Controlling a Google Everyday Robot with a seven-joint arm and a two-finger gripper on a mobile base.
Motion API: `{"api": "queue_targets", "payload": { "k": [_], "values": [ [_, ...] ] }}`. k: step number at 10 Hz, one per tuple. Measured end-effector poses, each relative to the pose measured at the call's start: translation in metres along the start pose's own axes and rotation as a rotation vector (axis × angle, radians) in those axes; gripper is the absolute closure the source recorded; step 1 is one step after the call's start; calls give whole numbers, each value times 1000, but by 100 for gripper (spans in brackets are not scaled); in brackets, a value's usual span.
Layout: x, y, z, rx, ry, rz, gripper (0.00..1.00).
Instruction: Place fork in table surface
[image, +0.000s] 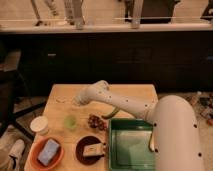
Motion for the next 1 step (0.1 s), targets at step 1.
{"api": "queue_targets", "payload": {
  "k": [1],
  "values": [
    [-1, 1, 1, -2, 0, -2, 82]
  ]
}}
